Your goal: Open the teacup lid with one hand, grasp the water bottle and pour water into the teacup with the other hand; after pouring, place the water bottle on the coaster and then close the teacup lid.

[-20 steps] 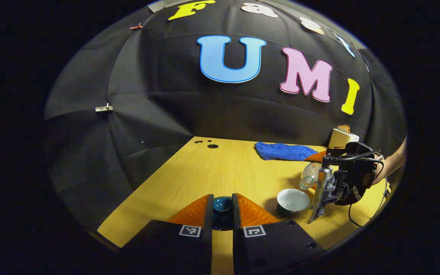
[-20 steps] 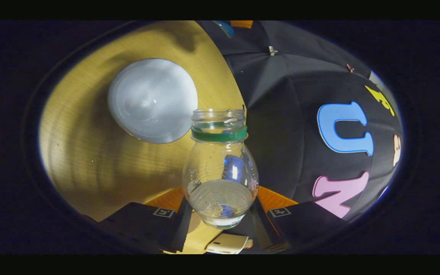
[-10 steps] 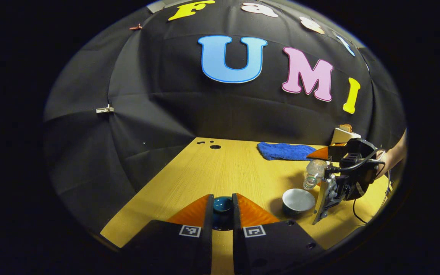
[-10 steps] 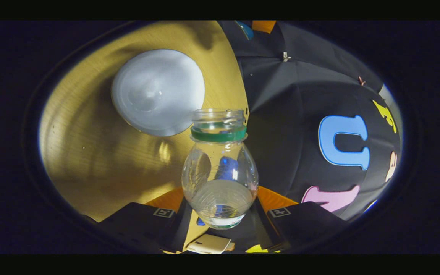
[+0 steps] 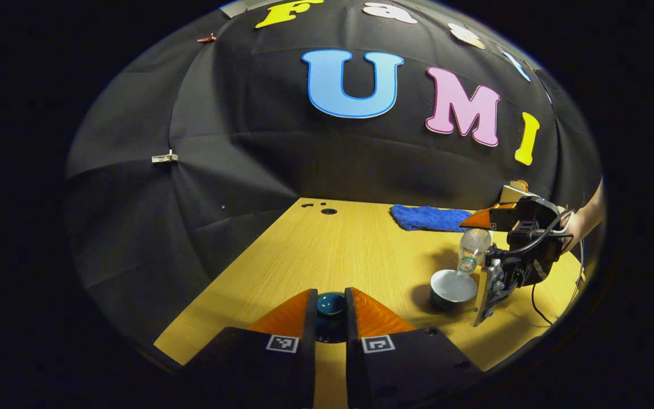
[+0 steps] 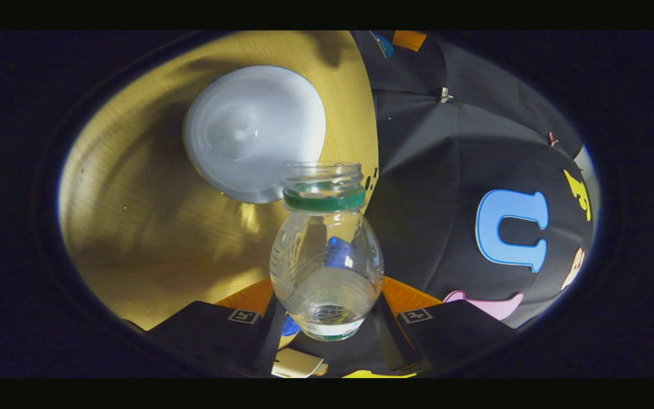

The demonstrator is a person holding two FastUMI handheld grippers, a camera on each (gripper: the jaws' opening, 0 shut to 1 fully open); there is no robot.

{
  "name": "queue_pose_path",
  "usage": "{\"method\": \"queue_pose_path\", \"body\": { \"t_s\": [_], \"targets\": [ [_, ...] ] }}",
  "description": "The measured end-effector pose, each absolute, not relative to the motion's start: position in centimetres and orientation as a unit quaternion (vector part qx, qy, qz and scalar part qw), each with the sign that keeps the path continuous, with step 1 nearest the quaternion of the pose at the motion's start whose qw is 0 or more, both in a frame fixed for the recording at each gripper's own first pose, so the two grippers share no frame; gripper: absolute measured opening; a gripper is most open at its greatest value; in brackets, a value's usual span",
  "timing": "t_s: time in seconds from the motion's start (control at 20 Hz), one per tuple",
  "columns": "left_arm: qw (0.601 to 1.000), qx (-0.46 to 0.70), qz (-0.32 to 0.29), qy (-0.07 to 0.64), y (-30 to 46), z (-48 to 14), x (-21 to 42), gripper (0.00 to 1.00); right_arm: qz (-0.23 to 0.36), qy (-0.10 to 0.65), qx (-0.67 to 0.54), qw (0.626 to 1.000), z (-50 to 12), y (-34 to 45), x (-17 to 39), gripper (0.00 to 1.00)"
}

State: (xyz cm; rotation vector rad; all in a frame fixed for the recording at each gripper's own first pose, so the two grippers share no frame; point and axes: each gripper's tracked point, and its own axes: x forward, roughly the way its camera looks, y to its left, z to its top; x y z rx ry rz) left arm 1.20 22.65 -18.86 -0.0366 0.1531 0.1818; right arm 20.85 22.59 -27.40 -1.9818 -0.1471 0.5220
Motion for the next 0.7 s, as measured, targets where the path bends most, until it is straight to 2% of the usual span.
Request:
{"method": "queue_pose_path", "body": {
  "t_s": [0.1, 0.15, 0.7],
  "targets": [
    [0.993, -0.015, 0.092, 0.077, 22.86, -18.82, 0.94, 0.22, 0.221, -0.064, -0.830, 0.508, -27.56, 22.54, 20.85, 0.74],
    [0.993, -0.014, 0.093, 0.076, 22.89, -18.84, 0.84, 0.26, 0.223, -0.064, -0.831, 0.505, -27.52, 22.56, 20.81, 0.74],
    [0.993, -0.005, 0.091, 0.074, 21.98, -18.77, 0.35, 0.26, 0.220, -0.079, -0.849, 0.475, -26.69, 23.27, 21.06, 0.74]
  ]
}}
